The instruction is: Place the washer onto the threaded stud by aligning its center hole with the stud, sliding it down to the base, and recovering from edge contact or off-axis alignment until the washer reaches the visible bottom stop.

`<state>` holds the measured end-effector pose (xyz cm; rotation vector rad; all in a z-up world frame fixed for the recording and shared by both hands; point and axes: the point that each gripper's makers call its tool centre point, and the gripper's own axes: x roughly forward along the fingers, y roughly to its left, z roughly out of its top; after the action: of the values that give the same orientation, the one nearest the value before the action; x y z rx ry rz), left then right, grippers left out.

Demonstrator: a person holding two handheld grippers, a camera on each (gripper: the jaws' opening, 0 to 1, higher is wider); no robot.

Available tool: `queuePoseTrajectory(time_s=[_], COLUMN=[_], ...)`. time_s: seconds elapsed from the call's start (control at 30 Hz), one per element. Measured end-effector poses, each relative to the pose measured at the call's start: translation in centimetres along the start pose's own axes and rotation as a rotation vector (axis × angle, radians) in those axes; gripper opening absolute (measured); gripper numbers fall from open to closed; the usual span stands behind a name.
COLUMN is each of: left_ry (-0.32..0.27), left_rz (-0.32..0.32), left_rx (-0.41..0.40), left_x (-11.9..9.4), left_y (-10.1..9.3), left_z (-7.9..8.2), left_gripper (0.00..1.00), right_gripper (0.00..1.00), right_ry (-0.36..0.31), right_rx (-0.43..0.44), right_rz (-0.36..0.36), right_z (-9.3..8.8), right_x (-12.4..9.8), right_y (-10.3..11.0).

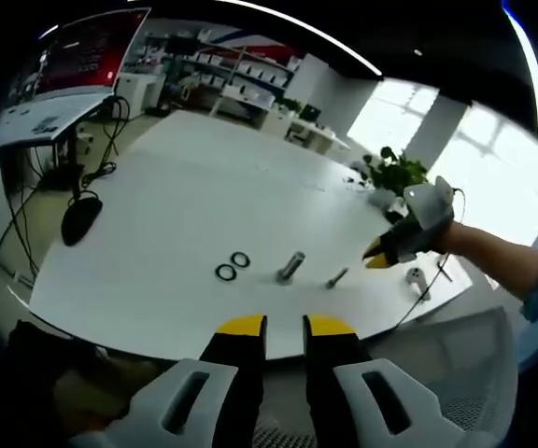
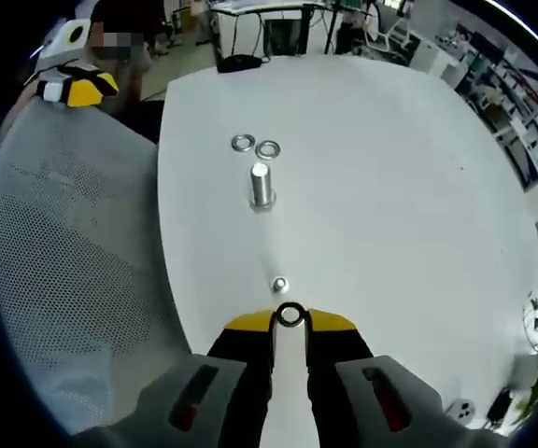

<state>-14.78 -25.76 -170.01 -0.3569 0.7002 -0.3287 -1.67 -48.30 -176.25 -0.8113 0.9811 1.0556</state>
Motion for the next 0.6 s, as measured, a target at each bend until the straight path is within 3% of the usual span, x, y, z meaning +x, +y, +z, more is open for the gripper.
queuePoseTrajectory(time_s=[0.6], left_ry=[0.02], left_rz=[-0.001], left_rx=[0.014], left_x=[0.07], left_y=[-0.04], left_z=[-0.29], left_gripper=[0.14], right_gripper=[0.13], right_ry=[0.004], right_rx=[-0.013], right_rz=[0.025], right_z=[0.73], right_x=[0.51], right_y=[0.8])
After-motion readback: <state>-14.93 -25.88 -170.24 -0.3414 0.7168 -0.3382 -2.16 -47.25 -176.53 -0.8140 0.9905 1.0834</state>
